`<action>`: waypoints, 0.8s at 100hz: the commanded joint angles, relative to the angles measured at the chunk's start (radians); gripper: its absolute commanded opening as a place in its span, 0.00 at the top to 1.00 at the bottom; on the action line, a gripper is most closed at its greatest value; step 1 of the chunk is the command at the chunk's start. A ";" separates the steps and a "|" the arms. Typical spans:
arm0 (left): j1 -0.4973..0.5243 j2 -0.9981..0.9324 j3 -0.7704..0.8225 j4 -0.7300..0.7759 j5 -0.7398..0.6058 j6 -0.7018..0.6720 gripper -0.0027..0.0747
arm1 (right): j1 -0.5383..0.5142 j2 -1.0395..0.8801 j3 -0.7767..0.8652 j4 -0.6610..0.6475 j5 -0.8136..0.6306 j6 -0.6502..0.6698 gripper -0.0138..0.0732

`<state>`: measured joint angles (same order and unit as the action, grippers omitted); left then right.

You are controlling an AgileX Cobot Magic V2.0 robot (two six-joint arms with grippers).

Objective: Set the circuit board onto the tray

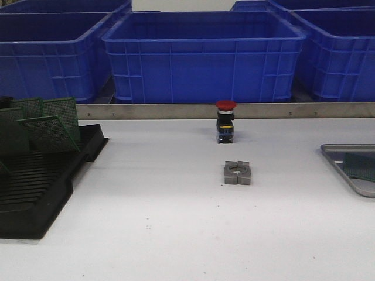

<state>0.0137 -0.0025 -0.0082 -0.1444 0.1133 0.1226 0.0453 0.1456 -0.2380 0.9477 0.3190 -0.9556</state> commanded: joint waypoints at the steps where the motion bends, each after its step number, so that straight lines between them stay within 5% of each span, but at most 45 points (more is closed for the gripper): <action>1: 0.015 -0.032 0.036 0.037 -0.121 -0.055 0.99 | 0.003 0.009 -0.027 0.015 -0.046 -0.010 0.91; 26: 0.013 -0.032 0.033 0.041 0.004 -0.073 0.99 | 0.003 0.009 -0.027 0.015 -0.034 -0.010 0.91; 80: 0.013 -0.032 0.031 0.034 -0.003 -0.073 0.99 | 0.003 0.009 -0.027 0.015 -0.034 -0.010 0.91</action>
<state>0.0273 -0.0058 0.0038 -0.1022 0.1847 0.0605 0.0453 0.1456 -0.2373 0.9477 0.3248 -0.9574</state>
